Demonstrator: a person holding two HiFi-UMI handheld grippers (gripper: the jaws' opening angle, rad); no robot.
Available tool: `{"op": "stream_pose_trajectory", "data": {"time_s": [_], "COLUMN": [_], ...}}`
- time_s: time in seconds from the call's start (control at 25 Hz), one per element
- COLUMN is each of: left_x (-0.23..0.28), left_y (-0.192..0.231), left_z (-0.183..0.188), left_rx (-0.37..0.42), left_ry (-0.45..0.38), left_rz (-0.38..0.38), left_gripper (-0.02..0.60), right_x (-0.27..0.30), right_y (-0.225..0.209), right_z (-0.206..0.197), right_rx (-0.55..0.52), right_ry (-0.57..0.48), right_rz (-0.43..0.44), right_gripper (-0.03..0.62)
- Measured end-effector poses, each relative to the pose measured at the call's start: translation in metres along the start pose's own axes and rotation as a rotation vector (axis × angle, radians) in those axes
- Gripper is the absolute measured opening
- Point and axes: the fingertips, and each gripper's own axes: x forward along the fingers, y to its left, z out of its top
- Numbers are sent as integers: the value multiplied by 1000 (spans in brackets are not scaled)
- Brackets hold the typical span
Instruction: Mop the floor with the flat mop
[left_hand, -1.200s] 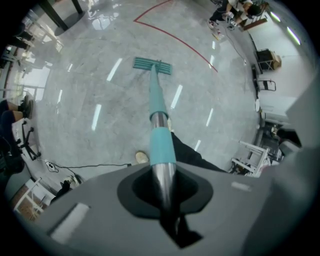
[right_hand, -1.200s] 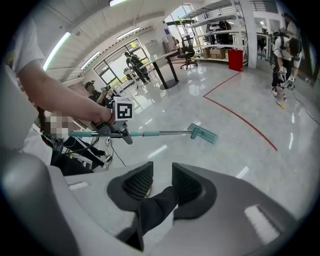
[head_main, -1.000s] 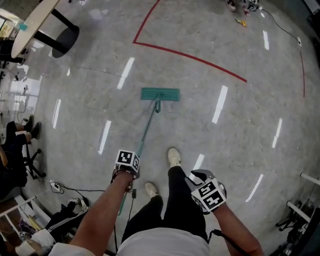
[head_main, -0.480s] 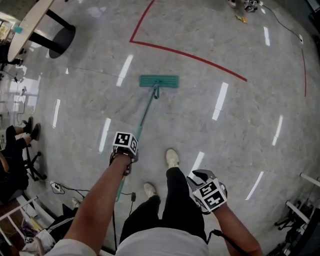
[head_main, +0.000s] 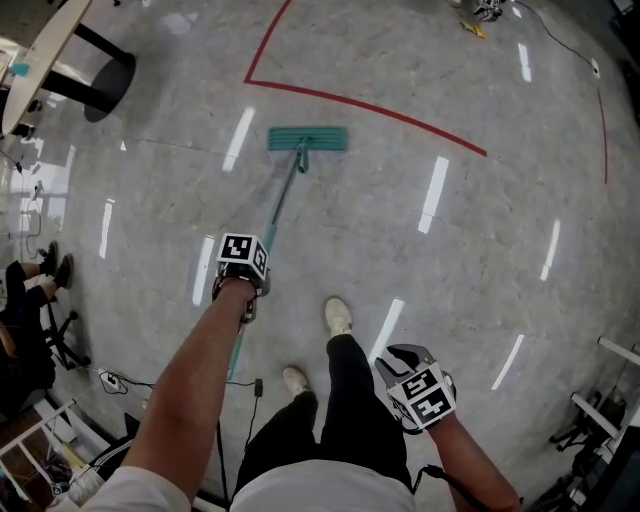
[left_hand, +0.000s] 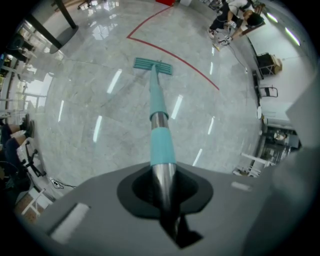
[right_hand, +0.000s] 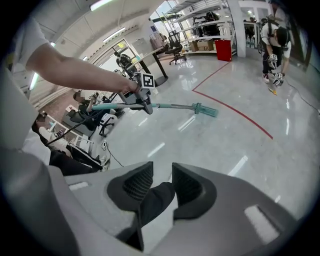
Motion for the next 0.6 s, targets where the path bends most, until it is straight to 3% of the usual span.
{"op": "stream_pose_trajectory", "data": {"time_s": [0.36,0.6], "left_x": [-5,-4], "left_y": [-4,4], "left_z": [7,-38], "left_rx": [6,3], "left_ry": [-13,-43], "left_rz": [-5,-28], "left_gripper": [43,43], "right_x": [5,10], "right_y": [6,24], "right_z": [-6,1], "right_rx": [-31,-70], "right_ry": [15,5], "right_rz": [2,12], "right_gripper": [121,121]}}
